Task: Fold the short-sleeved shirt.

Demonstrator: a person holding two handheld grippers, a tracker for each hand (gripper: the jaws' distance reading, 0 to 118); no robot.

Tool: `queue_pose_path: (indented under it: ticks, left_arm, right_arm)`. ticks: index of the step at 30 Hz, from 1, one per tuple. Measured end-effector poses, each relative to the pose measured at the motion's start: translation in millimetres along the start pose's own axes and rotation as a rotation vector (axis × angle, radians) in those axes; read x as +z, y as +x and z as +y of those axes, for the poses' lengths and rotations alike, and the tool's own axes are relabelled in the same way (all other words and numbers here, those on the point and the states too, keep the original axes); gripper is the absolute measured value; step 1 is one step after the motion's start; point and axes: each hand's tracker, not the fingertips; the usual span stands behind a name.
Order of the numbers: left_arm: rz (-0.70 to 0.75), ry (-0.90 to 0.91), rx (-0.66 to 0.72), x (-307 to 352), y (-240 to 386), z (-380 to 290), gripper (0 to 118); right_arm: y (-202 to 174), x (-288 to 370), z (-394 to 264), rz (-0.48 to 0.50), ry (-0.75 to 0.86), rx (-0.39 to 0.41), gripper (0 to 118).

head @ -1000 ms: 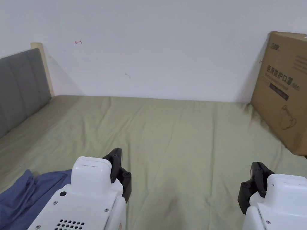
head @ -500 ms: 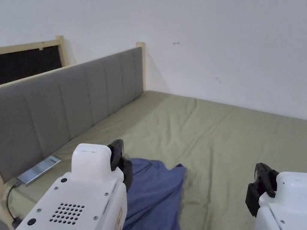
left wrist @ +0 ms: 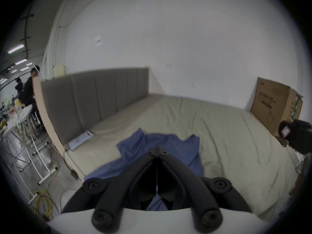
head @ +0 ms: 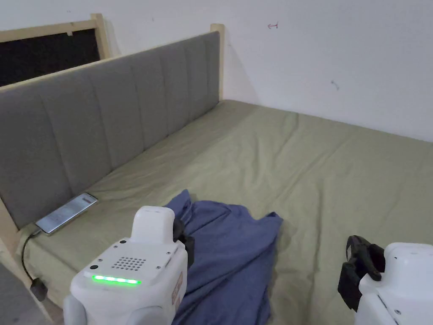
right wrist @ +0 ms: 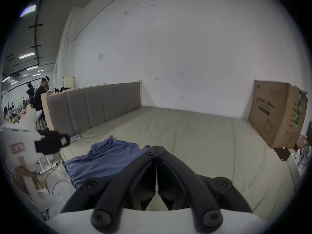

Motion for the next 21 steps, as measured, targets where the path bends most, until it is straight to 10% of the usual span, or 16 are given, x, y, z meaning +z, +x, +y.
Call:
queue_pose_path:
  ticks: [3,4,15,19,21]
  left_arm:
    - [-0.058,-0.099,0.015,-42.1,2.7,-11.1,96]
    - [-0.068,-0.137,0.008,-56.8,5.1,-14.1,105]
    - [-0.125,-0.481,-0.215,-197.3,54.2,-59.2,102]
    - [-0.102,-0.459,-0.162,-192.9,52.8,-67.5,81]
    - [-0.107,-0.448,-0.143,-191.3,45.7,-65.3,43]
  right_arm:
    - [14.7,-6.0,-6.7,-0.022,-0.028,-0.017,0]
    - [18.2,-8.5,-8.4,-0.034,-0.037,-0.024,0]
    - [41.6,-35.3,-33.6,-0.056,-0.154,-0.106,0]
    - [46.7,-38.4,-39.3,-0.055,-0.181,-0.119,0]
    - [49.3,-38.7,-42.0,-0.057,-0.184,-0.129,0]
